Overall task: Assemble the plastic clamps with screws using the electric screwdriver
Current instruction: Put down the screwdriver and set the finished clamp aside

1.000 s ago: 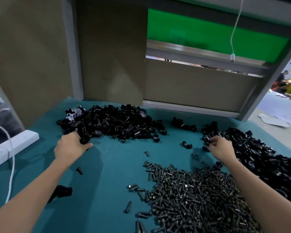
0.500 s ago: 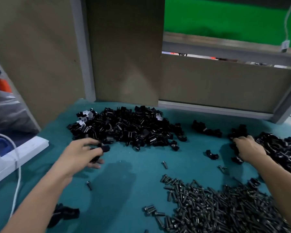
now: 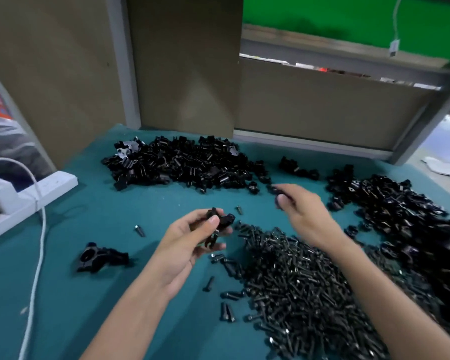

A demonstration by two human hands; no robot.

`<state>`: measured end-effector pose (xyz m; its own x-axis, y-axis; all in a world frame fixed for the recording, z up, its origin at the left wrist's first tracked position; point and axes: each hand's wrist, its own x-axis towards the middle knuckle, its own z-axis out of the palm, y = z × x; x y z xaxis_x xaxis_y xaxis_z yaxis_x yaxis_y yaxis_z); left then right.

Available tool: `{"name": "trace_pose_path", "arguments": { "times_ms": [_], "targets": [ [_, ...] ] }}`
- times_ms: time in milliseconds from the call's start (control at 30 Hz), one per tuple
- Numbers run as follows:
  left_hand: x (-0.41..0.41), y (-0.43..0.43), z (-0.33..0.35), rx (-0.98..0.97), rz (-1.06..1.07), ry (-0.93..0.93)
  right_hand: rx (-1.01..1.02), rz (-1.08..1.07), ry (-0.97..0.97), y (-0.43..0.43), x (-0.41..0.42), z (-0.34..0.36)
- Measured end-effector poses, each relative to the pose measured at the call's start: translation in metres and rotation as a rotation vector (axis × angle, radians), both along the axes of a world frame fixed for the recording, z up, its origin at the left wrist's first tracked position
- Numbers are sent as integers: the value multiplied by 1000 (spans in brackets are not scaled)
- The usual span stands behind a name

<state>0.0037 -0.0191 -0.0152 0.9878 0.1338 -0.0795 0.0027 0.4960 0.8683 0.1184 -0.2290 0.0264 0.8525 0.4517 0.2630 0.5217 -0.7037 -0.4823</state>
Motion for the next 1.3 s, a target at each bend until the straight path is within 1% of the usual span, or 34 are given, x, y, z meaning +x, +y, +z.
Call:
{"name": "trace_pose_path", "arguments": {
  "times_ms": [100,233,400,800,1033,1100,1167,1200,1267,1300],
  "targets": [
    [-15,-13,-7,0,-4,-23,84,108,-31,30,-60,-3],
    [-25,-18,-7,-48,-17,-84,127,137,-10,48,-90,-11],
    [-28,-18,-9,-64,17,-93,283,128,-35,48,-97,-18],
    [-28,-25,-20,-67,28,-111,333,166,8,39,-93,-30],
    [-28,-28,-24,-121,13,-79,377,144,99,35,-92,-33],
    [-27,-26,-24,-182,-11,-41,400,145,178,35,-94,-30],
    [-27,-22,-23,-266,-13,-2,409,98,245,29,-90,-25],
    [-27,-20,-23,-299,-7,10,392,36,224,23,-86,-22],
    [-28,-17,-21,-341,-1,17,280,-188,66,-1,-67,-18],
    [-29,-17,-20,-352,-3,21,160,-319,-13,-16,-57,-16]
  ]
}}
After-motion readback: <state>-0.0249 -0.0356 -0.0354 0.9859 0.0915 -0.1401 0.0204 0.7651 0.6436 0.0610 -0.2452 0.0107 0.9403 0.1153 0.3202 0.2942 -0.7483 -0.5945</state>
